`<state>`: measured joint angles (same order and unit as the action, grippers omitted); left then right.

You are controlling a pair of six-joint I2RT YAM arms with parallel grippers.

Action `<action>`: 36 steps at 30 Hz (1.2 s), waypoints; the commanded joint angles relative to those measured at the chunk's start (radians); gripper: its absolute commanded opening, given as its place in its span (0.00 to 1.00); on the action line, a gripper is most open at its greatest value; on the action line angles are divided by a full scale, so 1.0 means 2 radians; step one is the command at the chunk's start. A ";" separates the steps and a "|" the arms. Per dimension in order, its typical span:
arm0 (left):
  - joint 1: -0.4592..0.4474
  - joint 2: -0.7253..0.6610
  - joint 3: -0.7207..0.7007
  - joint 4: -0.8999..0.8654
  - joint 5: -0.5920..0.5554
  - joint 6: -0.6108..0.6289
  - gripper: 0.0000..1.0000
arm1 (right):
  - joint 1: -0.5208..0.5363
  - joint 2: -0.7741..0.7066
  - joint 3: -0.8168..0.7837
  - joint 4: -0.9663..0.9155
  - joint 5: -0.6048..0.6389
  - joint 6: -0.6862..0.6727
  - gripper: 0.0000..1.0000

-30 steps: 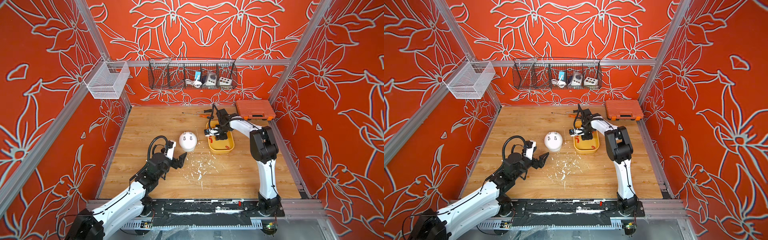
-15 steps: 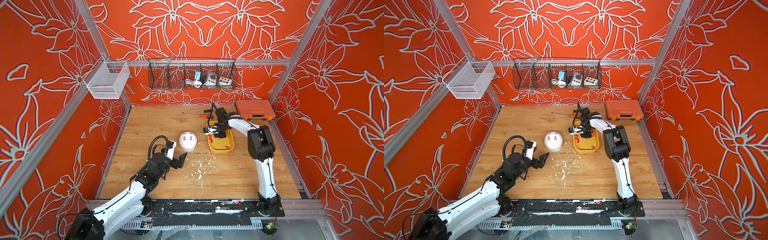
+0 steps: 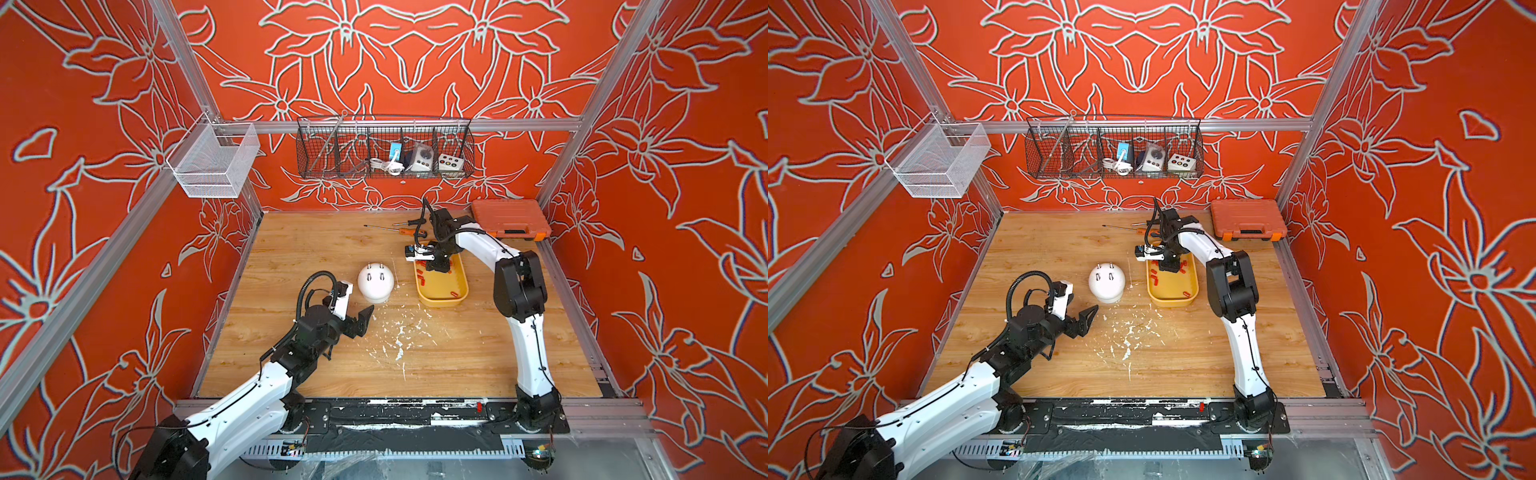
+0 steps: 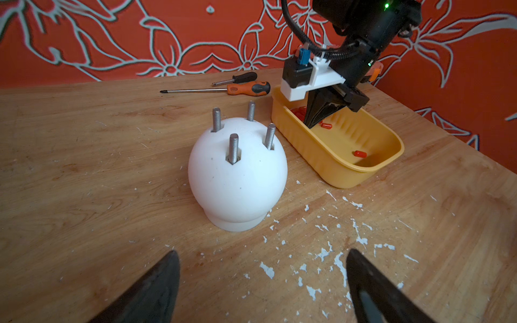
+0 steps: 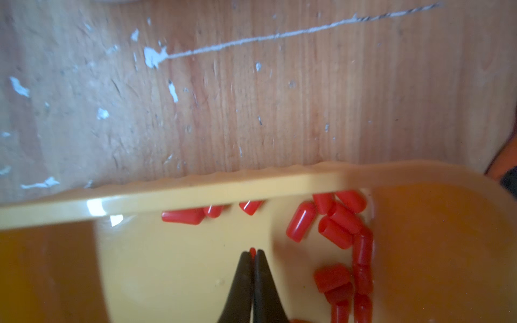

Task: Cover the protruding screws with screw protection sleeves
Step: Pick up the screw protection sleeve from the storage box.

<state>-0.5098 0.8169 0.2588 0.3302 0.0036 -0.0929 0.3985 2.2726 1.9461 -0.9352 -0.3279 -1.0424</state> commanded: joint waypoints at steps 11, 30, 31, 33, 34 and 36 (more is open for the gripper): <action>-0.001 0.000 0.003 0.026 0.015 -0.024 0.89 | -0.006 -0.268 -0.219 0.262 -0.147 0.401 0.00; 0.000 -0.099 -0.017 0.100 0.166 -0.097 0.77 | 0.035 -0.328 -0.633 1.173 -0.386 1.102 0.00; 0.000 -0.100 -0.019 0.098 0.165 -0.098 0.77 | 0.041 -0.329 -0.641 1.174 -0.384 1.091 0.00; -0.001 -0.103 -0.029 0.090 0.158 -0.098 0.77 | 0.050 -0.336 -0.660 1.173 -0.378 1.071 0.00; -0.001 -0.106 -0.034 0.083 0.157 -0.096 0.77 | 0.052 -0.338 -0.664 1.171 -0.381 1.066 0.00; 0.000 -0.113 -0.041 0.071 0.163 -0.089 0.77 | 0.055 -0.336 -0.669 1.163 -0.391 1.065 0.00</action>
<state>-0.5098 0.6121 0.1982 0.4854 0.2981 -0.2733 0.5037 1.6058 0.6323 1.2961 -1.0584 1.0512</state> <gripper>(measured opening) 0.768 0.051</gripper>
